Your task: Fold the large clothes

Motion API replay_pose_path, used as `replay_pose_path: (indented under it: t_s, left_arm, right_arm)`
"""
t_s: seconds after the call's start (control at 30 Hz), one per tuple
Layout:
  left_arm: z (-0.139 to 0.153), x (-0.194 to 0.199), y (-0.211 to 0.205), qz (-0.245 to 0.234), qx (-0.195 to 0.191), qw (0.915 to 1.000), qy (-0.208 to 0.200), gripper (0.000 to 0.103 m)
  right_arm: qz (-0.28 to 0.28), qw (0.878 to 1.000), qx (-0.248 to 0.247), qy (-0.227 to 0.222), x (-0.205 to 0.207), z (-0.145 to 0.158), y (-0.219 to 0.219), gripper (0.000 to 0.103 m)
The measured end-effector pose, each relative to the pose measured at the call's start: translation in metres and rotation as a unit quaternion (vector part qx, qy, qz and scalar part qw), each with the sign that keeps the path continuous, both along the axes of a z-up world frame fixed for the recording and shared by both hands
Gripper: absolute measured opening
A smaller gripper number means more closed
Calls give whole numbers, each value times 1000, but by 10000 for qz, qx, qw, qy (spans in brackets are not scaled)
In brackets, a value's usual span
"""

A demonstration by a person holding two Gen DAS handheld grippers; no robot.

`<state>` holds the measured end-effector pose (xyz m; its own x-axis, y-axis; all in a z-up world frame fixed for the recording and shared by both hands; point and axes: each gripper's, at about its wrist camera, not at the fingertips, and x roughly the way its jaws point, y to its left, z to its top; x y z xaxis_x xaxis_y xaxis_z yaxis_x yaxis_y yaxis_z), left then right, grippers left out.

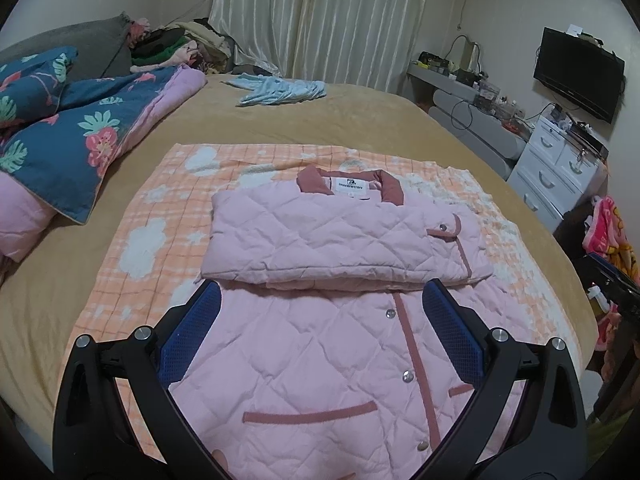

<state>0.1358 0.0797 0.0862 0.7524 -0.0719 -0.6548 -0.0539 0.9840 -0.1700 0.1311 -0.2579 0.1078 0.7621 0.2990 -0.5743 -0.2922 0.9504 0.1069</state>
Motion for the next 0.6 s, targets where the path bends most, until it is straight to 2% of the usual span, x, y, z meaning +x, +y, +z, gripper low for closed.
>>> replay_pose_path:
  t_s: [0.6]
  left_arm:
    - [-17, -37, 19, 31, 40, 10000, 63, 95]
  right_arm:
    - [-93, 9998, -150, 101, -42, -10, -4, 99]
